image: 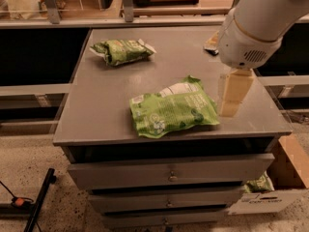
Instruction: Pick green rice chip bag
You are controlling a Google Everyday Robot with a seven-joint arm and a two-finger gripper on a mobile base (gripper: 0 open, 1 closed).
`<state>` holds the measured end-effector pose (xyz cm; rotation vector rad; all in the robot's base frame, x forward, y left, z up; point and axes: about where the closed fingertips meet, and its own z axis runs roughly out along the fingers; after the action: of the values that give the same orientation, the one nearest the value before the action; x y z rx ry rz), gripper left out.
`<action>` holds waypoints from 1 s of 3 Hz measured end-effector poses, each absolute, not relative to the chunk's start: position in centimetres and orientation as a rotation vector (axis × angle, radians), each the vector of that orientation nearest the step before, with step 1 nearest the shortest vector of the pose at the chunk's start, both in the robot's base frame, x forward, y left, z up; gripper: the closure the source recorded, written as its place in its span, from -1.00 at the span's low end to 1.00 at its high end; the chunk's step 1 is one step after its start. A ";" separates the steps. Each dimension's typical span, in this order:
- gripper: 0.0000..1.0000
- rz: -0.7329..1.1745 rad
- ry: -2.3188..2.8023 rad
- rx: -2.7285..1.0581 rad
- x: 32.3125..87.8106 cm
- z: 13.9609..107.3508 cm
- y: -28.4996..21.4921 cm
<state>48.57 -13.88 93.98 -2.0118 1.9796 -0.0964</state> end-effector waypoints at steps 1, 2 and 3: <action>-1.00 -0.098 1.861 -2.145 50.2 91.5 -9.8; -1.00 -0.067 1.791 -2.223 51.6 88.8 -7.6; -0.65 0.075 1.693 -2.273 52.0 86.3 -6.5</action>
Offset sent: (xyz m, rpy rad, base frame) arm 0.0486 0.0887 -0.0868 -0.0359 0.0467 0.2874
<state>52.04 -6.54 86.31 -2.2732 1.6934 0.0751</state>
